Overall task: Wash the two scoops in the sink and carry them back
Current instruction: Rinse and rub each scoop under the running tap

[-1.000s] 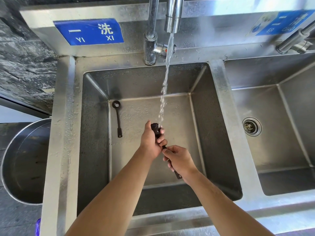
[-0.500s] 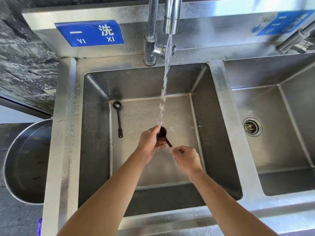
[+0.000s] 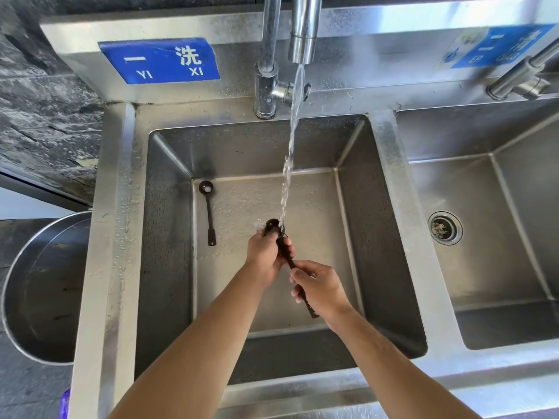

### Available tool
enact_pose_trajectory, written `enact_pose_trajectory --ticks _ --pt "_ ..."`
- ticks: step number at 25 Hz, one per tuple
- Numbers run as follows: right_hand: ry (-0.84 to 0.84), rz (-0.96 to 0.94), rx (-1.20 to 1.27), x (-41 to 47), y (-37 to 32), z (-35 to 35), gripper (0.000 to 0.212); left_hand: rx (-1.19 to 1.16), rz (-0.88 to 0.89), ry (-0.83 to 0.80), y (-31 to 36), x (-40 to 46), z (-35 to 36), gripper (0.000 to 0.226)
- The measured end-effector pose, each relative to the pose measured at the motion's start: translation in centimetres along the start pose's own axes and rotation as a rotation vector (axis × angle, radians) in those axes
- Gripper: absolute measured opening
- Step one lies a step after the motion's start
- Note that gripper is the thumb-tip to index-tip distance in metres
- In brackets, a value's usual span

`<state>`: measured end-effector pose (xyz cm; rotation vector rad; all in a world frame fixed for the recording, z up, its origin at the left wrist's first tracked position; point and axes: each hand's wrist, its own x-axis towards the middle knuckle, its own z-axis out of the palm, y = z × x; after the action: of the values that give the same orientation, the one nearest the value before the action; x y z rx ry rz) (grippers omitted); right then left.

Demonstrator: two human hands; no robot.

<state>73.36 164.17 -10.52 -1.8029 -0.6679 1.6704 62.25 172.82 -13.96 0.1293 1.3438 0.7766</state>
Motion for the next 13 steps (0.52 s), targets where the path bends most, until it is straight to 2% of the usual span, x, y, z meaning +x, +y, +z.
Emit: enact_pose_trajectory --ticks 4,8,13 --pt "0.039 -0.049 -0.114 -0.06 0.49 -0.26 0.020 -0.196 -0.124 -0.079 0.05 0.18 0.15 0.018" --pt "0.045 -0.058 -0.080 -0.07 0.59 -0.10 0.018 -0.179 -0.105 -0.068 -0.35 0.65 0.51 0.027" --pt "0.049 -0.020 -0.008 -0.08 0.46 -0.07 0.015 -0.197 -0.151 -0.083 -0.22 0.54 0.63 0.024"
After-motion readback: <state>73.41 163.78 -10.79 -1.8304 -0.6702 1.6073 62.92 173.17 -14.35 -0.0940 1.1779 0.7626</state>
